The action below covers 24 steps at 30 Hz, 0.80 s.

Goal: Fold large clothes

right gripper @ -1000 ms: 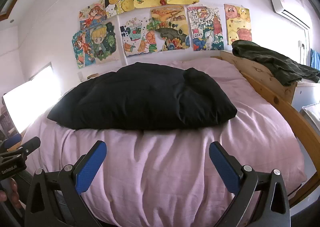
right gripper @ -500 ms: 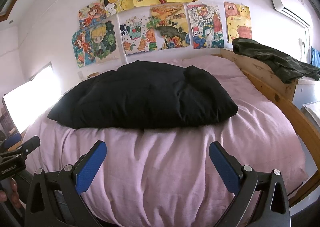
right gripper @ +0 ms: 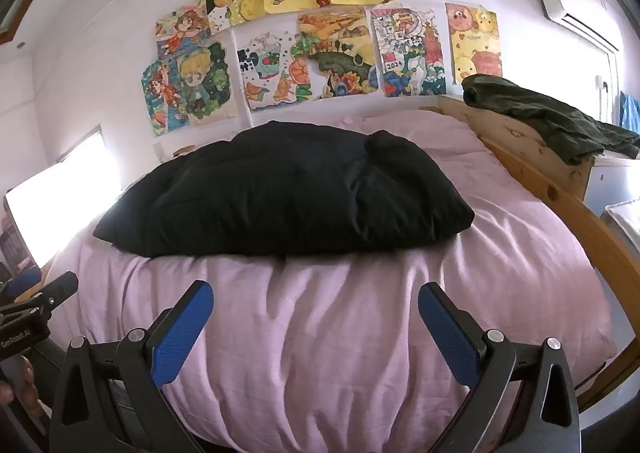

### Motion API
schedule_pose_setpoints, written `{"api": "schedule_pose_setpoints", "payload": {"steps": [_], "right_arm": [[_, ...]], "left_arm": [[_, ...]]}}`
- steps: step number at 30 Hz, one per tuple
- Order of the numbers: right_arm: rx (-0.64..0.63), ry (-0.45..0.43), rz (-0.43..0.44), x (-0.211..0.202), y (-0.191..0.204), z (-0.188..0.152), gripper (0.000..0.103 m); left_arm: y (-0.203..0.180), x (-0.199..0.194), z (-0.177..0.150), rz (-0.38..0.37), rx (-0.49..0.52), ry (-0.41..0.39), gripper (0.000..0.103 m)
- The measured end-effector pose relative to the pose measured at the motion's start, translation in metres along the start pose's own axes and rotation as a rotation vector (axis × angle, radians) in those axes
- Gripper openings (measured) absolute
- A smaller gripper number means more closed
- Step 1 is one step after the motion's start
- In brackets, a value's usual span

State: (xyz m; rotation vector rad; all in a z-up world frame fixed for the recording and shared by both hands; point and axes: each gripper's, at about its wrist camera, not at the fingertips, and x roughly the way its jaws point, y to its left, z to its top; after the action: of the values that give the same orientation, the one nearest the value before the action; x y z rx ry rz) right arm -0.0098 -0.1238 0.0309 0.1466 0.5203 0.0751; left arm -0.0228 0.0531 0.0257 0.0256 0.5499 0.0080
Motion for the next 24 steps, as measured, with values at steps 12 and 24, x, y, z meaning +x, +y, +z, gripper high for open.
{"api": "schedule_pose_setpoints", "payload": {"steps": [12, 24], "right_arm": [[0.001, -0.003, -0.001, -0.0004, 0.0003, 0.0006, 0.103], [0.002, -0.001, 0.0, -0.0004, -0.0002, 0.0011, 0.103]], "left_arm": [[0.0007, 0.0004, -0.0002, 0.0, 0.001, 0.0, 0.101], [0.0017, 0.0006, -0.0002, -0.001, 0.002, -0.001, 0.101]]}}
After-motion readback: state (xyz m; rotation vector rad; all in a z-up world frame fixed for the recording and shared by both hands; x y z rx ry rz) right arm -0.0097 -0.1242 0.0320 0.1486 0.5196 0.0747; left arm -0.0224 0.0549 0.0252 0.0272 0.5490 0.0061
